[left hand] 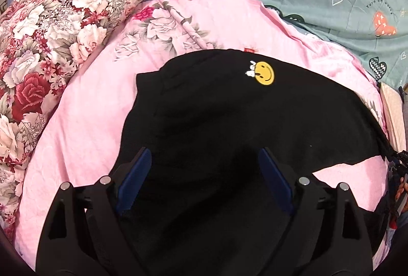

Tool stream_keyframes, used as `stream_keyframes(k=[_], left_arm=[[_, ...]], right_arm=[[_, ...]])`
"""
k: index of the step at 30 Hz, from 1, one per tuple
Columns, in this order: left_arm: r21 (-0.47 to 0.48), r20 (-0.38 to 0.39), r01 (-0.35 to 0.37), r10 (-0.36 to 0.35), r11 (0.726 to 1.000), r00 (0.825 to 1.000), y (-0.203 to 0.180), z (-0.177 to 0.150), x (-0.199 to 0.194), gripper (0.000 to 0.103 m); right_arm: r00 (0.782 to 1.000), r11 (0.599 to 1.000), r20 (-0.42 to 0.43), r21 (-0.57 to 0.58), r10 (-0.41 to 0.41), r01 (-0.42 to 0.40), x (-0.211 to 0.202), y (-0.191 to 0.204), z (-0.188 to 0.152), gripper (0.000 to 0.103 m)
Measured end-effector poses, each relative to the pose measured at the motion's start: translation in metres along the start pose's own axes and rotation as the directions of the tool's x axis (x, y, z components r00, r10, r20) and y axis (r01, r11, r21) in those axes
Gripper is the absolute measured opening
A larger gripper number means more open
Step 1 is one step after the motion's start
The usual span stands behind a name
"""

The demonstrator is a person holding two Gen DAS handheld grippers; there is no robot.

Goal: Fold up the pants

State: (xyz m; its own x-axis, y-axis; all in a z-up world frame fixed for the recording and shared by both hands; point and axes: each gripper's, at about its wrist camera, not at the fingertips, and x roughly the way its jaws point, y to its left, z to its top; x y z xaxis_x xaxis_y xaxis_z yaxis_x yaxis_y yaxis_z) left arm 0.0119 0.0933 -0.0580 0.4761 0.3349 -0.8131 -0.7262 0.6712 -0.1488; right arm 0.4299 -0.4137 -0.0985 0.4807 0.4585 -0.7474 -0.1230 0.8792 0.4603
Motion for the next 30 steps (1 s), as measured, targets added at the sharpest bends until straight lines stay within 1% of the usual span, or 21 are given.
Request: stream_keyframes(k=[2,4,5,7,8,9,10,11,12,13,15,16,17,19,20,21,23,25,27,30], left_arm=[[0.005,0.009,0.014,-0.014,1.0,1.0,-0.001,0.0,-0.006,0.088],[0.006,0.026,0.023,-0.023,1.0,0.999,0.0,0.0,-0.015,0.088],[0.002,0.034,0.03,-0.03,1.0,0.999,0.001,0.0,-0.02,0.088],[-0.01,0.037,0.044,-0.043,0.999,0.998,0.005,0.001,-0.024,0.091],[-0.014,0.036,0.045,-0.045,0.999,0.998,0.006,0.002,-0.026,0.091],[-0.016,0.032,0.043,-0.042,0.999,0.999,0.008,0.003,-0.027,0.092],[-0.018,0.031,0.039,-0.038,0.999,0.999,0.011,0.005,-0.027,0.092],[-0.019,0.031,0.032,-0.032,0.999,0.999,0.015,0.008,-0.028,0.092],[-0.025,0.03,0.026,-0.025,0.999,0.999,0.019,0.011,-0.028,0.092],[-0.035,0.029,0.019,-0.018,0.999,0.999,0.025,0.014,-0.028,0.092],[-0.061,0.02,0.009,-0.008,0.998,1.0,0.039,0.024,-0.024,0.092],[-0.072,0.015,0.0,0.001,0.997,1.0,0.046,0.029,-0.021,0.092],[-0.077,0.008,-0.011,0.012,0.997,1.0,0.053,0.034,-0.017,0.092],[-0.063,-0.01,-0.036,0.036,0.997,0.999,0.059,0.044,-0.005,0.092],[-0.052,-0.024,-0.049,0.048,0.997,0.999,0.061,0.05,0.002,0.092],[-0.043,-0.036,-0.047,0.046,0.998,0.998,0.062,0.054,0.008,0.092],[-0.033,-0.051,-0.014,0.012,0.999,0.999,0.062,0.067,0.022,0.092],[-0.002,-0.052,-0.01,0.01,1.0,0.999,0.058,0.077,0.033,0.092],[0.054,-0.042,-0.022,0.025,0.998,0.999,0.05,0.088,0.046,0.092],[0.123,-0.037,-0.033,0.038,0.992,0.999,0.042,0.096,0.061,0.092]], right_arm=[[0.999,1.0,0.033,0.012,0.01,-0.01,-0.016,-0.006,0.005,0.021],[0.999,1.0,0.046,0.022,0.016,-0.017,-0.028,-0.011,0.009,0.021],[0.998,1.0,0.061,0.021,0.003,-0.004,-0.035,-0.013,0.01,0.021],[0.996,0.999,0.087,0.022,-0.033,0.031,-0.041,-0.017,0.01,0.022],[0.994,0.997,0.081,-0.005,-0.078,0.079,-0.04,-0.015,0.011,0.032],[0.986,0.988,0.083,-0.045,-0.145,0.149,-0.041,-0.011,0.011,0.037],[0.98,0.98,0.097,-0.076,-0.177,0.184,-0.043,-0.005,0.01,0.042],[0.976,0.975,0.111,-0.098,-0.189,0.2,-0.047,0.0,0.01,0.048],[0.971,0.969,0.132,-0.123,-0.197,0.213,-0.052,0.007,0.009,0.05],[0.967,0.964,0.151,-0.135,-0.207,0.228,-0.056,0.012,0.01,0.055],[0.961,0.96,0.192,-0.159,-0.198,0.23,-0.068,0.023,0.014,0.055],[0.964,0.962,0.194,-0.167,-0.183,0.216,-0.071,0.028,0.015,0.055],[0.971,0.967,0.187,-0.18,-0.148,0.182,-0.073,0.035,0.017,0.055],[0.988,0.969,0.152,-0.239,-0.026,0.063,-0.076,0.055,0.013,0.056],[0.991,0.963,0.135,-0.269,0.013,0.024,-0.076,0.066,0.01,0.056],[0.992,0.95,0.105,-0.312,0.067,-0.031,-0.073,0.082,0.004,0.056],[0.989,0.922,0.042,-0.37,0.142,-0.117,-0.066,0.108,-0.006,0.057],[0.986,0.894,-0.012,-0.419,0.169,-0.158,-0.053,0.136,-0.019,0.059],[0.982,0.872,-0.058,-0.453,0.18,-0.186,-0.041,0.16,-0.03,0.059],[0.968,0.824,-0.143,-0.51,0.204,-0.249,-0.024,0.196,-0.053,0.06]])
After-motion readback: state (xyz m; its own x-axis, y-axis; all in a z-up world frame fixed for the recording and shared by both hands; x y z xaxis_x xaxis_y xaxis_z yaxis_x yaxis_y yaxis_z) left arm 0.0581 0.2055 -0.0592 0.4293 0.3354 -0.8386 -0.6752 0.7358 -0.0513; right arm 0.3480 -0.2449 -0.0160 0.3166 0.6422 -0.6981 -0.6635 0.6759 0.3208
